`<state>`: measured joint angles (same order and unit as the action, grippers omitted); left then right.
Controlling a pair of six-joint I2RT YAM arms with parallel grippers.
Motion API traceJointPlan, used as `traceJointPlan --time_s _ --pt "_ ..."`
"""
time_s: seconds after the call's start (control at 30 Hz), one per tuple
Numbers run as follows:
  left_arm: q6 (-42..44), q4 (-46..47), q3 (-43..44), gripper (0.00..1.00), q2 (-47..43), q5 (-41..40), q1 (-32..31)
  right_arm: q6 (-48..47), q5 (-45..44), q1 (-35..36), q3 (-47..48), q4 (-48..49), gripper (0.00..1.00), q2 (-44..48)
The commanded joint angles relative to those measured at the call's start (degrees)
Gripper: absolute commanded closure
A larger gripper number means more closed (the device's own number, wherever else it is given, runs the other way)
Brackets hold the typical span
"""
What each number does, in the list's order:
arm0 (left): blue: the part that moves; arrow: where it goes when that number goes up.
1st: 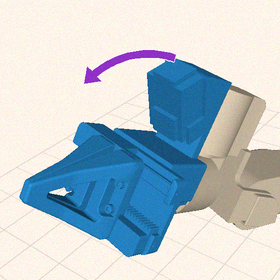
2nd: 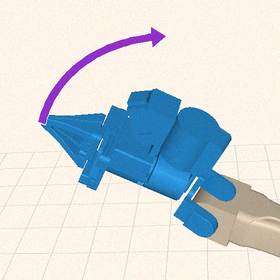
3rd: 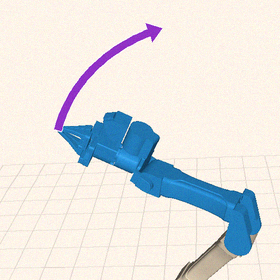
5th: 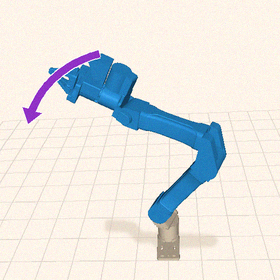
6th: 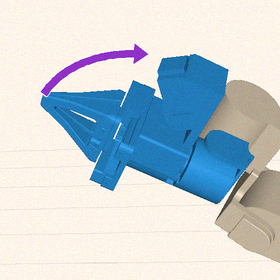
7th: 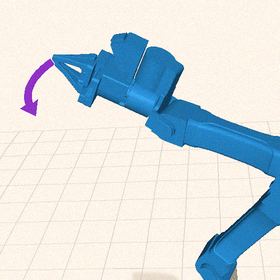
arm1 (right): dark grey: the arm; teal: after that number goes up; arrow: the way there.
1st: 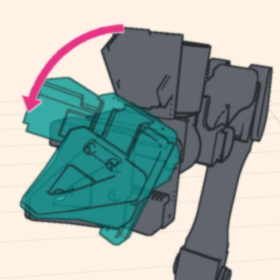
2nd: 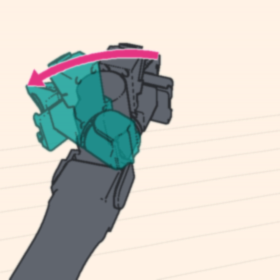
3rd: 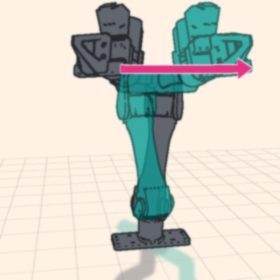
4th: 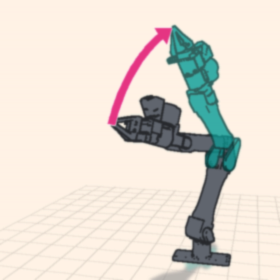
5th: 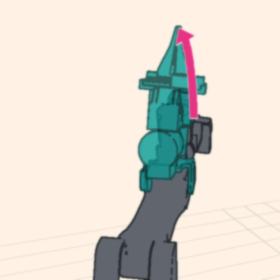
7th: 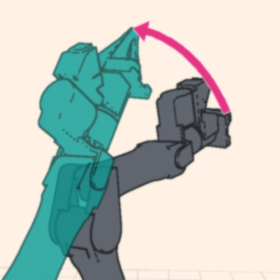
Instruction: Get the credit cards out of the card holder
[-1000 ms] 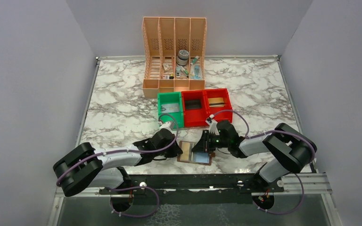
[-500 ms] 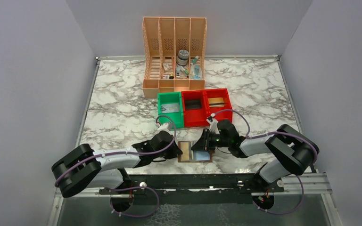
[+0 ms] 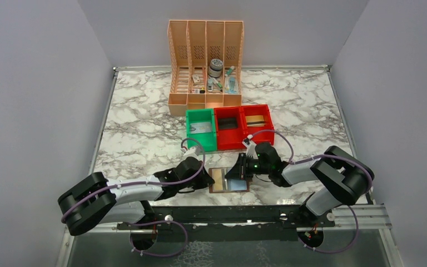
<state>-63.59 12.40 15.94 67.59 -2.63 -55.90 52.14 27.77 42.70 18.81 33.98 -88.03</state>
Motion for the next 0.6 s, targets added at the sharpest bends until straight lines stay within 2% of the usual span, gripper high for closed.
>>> traceJointPlan --time_s 0.0,0.13,0.57 --pt "-2.0 4.3 -0.6 1.0 -1.3 -1.1 -0.8 0.4 1.5 0.7 1.2 2.6 0.9 -1.5" --pt "-2.4 4.6 -1.2 1.0 -2.2 -1.5 -0.9 -1.7 -1.7 0.7 2.0 -2.0 0.99 0.4" --pt "-1.9 1.4 -1.9 1.0 -4.8 -4.5 -0.9 -3.4 -4.7 0.5 2.2 -12.2 0.99 6.8"
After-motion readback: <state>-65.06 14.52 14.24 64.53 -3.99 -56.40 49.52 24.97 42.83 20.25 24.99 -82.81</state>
